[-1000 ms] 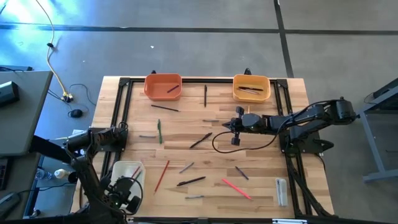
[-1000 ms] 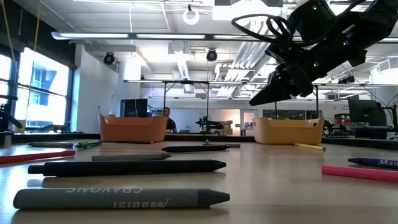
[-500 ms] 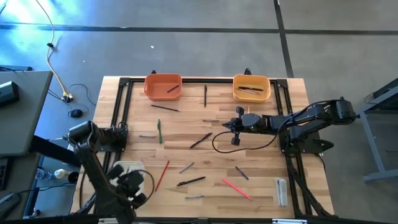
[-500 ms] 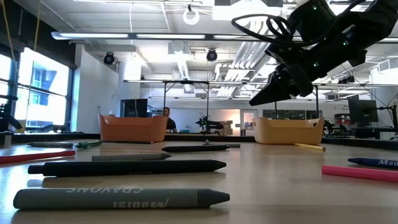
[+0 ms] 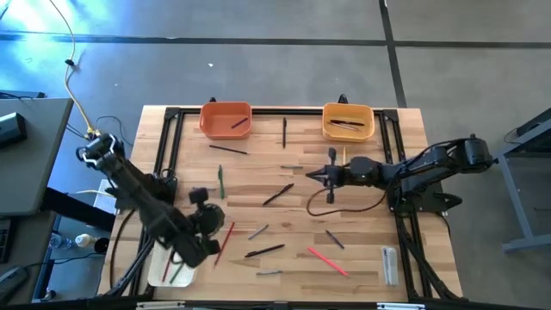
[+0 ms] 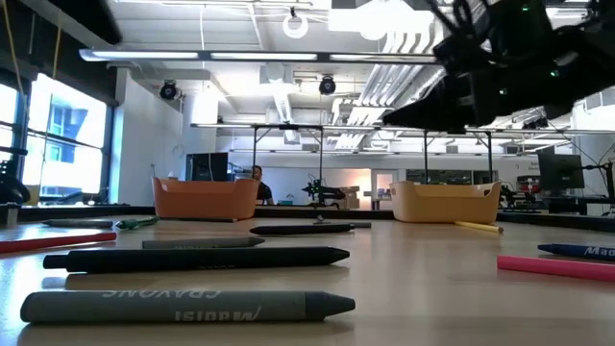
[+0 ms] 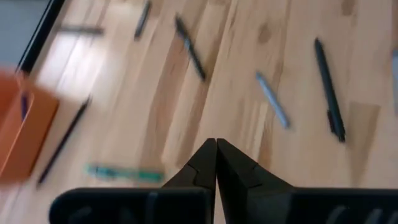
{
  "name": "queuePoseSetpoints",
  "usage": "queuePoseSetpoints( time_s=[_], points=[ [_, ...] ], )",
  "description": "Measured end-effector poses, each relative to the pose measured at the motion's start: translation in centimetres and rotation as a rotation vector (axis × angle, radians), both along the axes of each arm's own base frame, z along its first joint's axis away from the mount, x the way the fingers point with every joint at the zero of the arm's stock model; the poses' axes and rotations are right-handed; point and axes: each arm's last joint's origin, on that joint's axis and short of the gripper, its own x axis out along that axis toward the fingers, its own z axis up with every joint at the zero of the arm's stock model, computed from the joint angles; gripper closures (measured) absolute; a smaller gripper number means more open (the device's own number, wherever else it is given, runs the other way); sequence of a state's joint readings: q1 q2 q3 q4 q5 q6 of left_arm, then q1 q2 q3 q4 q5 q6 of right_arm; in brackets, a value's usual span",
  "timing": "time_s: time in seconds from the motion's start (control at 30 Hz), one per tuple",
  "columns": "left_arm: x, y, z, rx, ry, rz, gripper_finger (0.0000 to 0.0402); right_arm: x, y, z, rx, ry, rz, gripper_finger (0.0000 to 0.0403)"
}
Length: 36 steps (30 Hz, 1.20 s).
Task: Sort crayons/erasers/pens/pencils in bins
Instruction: Put the gray crayon into the orange bin
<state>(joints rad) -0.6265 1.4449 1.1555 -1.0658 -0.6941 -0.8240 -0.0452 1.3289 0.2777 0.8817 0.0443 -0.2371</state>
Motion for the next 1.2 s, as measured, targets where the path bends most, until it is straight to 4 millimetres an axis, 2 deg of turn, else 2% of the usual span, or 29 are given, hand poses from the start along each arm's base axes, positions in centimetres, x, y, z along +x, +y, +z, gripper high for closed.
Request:
queuePoseSetpoints(
  time_s=[0.1, 0.23, 0.37, 0.5, 0.67, 0.83, 1.0, 1.2],
  points=[
    [0.4, 2.2, -1.0, 0.019, -0.049, -0.086, 0.0401, -0.8, 0.1, -0.1, 0.005, -0.077, 0.007, 0.0403],
    [1.5, 5.1, -2.6, -0.010, -0.134, -0.236, 0.0401, -1.1, 0.1, -0.3, 0.056, -0.083, 0.000, 0.0403],
    [2.7, 8.4, -4.3, -0.040, -0.232, -0.379, 0.0401, -0.5, 0.0, -0.3, 0.079, -0.030, -0.005, 0.0403],
    [3.7, 12.3, -5.6, -0.045, -0.334, -0.437, 0.0402, 0.5, 0.0, 0.3, 0.085, 0.021, -0.009, 0.0403],
    [5.0, 17.1, -6.7, -0.066, -0.416, -0.446, 0.0401, 1.8, -0.1, 1.2, 0.080, 0.092, -0.036, 0.0403],
    [7.1, 21.2, -9.0, -0.065, -0.324, -0.377, 0.0402, 2.0, 0.0, 1.3, 0.081, 0.109, -0.031, 0.0403],
    [9.3, 23.9, -11.1, -0.131, -0.286, -0.363, 0.0391, 1.8, 0.3, 0.8, 0.081, 0.165, -0.020, 0.0403],
    [11.0, 26.0, -12.5, -0.144, -0.265, -0.338, 0.0351, 1.8, 0.7, 0.7, 0.079, 0.179, -0.005, 0.0403]
  ],
)
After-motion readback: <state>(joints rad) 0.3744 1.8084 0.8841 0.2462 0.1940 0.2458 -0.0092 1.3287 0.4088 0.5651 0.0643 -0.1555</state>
